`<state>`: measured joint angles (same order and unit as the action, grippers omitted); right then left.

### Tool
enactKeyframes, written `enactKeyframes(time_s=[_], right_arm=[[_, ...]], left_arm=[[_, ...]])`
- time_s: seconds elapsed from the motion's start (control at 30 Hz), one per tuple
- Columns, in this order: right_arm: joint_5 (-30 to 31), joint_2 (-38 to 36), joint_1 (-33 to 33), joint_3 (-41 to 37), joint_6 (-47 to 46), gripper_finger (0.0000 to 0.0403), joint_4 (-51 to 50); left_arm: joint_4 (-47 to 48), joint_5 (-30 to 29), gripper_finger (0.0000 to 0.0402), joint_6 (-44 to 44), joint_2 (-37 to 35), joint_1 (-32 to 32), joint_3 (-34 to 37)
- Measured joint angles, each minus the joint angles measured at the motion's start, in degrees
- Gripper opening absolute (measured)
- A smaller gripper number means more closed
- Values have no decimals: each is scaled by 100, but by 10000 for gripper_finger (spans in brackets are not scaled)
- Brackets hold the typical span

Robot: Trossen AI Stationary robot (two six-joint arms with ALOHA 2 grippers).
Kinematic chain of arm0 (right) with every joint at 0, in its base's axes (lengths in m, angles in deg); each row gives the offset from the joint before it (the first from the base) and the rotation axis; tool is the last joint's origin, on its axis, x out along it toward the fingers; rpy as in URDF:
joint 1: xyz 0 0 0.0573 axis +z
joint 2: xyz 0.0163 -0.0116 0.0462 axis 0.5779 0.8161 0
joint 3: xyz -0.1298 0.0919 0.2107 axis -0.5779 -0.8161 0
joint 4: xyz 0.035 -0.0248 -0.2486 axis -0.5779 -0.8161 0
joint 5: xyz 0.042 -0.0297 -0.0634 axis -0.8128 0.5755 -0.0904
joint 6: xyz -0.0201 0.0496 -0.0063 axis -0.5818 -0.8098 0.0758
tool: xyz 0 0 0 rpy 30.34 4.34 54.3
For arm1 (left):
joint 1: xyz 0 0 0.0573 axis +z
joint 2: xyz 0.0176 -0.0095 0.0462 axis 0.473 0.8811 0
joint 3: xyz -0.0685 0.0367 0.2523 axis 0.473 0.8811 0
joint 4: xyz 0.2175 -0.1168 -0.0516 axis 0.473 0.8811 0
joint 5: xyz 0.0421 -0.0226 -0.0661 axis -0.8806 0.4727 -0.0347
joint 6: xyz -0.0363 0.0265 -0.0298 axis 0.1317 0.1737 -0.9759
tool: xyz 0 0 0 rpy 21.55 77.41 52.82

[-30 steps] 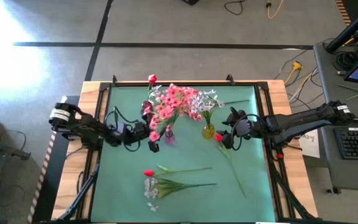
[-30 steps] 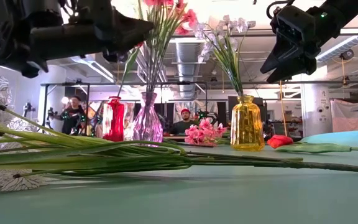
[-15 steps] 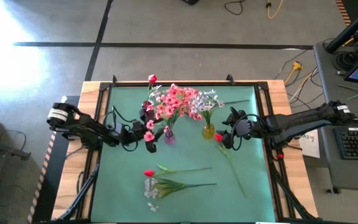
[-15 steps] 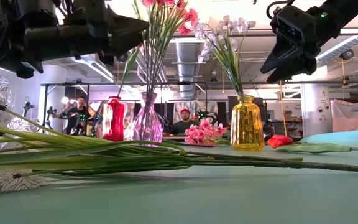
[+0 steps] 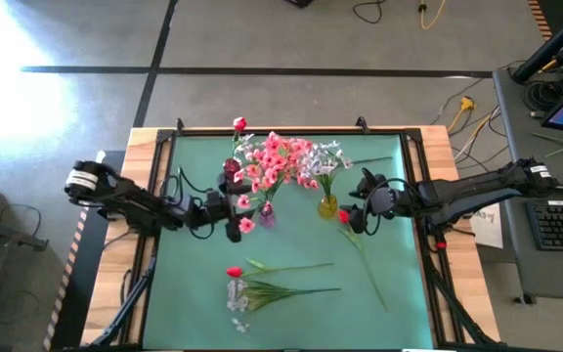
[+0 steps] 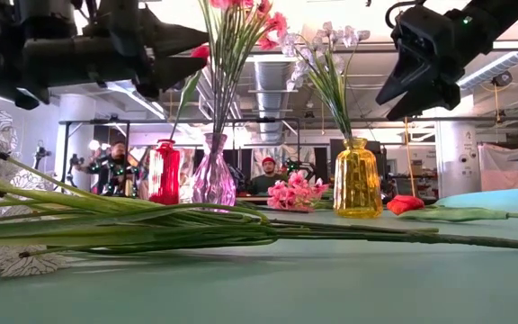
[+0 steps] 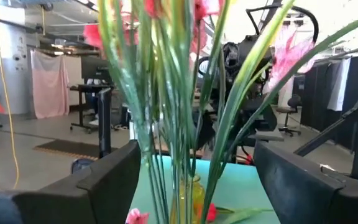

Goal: Sort flowers into vase by color
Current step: Put the right red flower into the red vase

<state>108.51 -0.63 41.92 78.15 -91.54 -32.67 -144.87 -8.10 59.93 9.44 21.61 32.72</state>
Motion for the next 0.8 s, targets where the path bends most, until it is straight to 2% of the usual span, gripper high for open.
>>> enactKeyframes(time_s=[0.1,0.3,0.37,0.57,0.8], right_arm=[[-453,0,0,10,-308,265,1],[-2142,82,0,1,-1240,265,-61],[-2527,215,2,-1,-1701,265,-312],[-3072,830,6,-12,-2704,260,-1336],[-3200,1540,96,192,-3169,239,-1523]], left_arm=[[197,0,298,-128,-350,0,248],[660,2,298,-334,-1169,0,778],[754,2,298,-523,-1385,-11,898],[1824,8,298,-1101,-1841,-97,978],[3034,9,298,-1369,-2200,-160,952]])
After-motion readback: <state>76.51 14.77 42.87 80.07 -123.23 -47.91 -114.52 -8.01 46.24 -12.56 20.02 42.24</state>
